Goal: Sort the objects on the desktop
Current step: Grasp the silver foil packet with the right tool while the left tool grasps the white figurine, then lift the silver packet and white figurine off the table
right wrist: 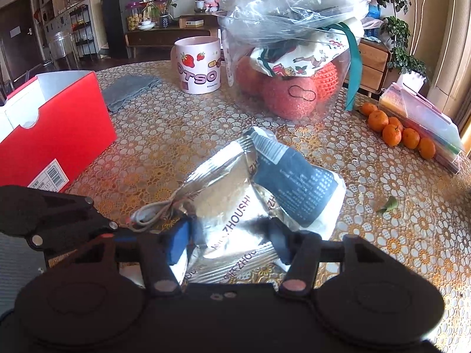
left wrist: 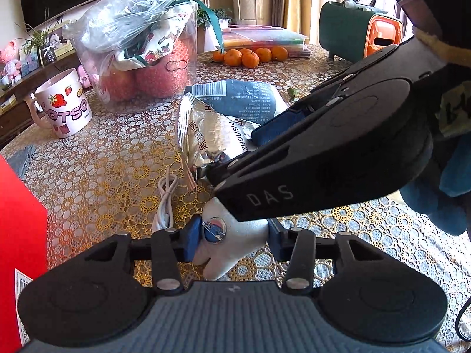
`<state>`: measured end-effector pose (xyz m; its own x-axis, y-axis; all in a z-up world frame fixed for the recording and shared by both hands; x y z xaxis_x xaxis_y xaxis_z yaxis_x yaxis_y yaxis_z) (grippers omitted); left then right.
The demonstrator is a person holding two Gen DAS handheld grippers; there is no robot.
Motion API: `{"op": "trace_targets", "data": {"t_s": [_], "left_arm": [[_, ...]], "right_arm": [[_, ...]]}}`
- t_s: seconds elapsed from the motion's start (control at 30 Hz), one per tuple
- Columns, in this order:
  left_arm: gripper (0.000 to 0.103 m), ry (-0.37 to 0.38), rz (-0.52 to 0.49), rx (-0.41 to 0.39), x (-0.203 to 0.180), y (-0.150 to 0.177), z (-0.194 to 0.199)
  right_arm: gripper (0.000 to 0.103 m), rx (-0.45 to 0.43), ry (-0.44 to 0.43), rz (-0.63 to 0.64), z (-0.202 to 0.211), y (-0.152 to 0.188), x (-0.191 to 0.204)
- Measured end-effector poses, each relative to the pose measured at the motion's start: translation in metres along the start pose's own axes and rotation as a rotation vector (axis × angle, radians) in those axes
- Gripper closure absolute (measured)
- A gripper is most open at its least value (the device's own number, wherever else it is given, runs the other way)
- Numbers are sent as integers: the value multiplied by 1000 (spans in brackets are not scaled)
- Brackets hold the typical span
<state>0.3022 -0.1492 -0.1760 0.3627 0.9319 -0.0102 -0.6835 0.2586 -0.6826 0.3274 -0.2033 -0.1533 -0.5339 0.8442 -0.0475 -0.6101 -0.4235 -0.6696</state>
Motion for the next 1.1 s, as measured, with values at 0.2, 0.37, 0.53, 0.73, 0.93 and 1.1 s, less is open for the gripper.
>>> {"op": "trace_targets", "data": {"t_s": [0.2, 0.37, 0.53, 0.73, 0.93, 1.1], "left_arm": [[60, -26, 33, -4, 6, 1, 6], [61, -30, 67, -11, 11, 2, 15], [61, -26, 84, -11, 13, 5, 20], [61, -16, 105, 3, 14, 11, 21], [61, -10, 100, 8, 12, 16, 21], [61, -8, 98, 9, 12, 16, 20]], "right_arm": [[78, -9, 10, -6, 5, -1, 4], [95, -12, 16, -28, 13, -1, 4], [80, -4, -2, 40, 19, 1, 12], [23, -23, 7, 43, 20, -7, 13], [18, -5, 5, -111, 7, -22, 5], [18, 55, 26, -206, -17, -17, 1]]}}
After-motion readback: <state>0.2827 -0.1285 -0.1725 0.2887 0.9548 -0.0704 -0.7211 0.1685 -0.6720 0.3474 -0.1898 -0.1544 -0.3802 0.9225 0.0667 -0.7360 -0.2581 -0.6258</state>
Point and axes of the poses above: each gripper's, at about its wrist camera, not at the fingertips, and z roughly against the way its jaws point, x to its left, y to its underside, the point moved 8 cm from there along -z, roughly the way its jaws point, and after that the axes turned 6 degrees about z, right-handed, at the moved point
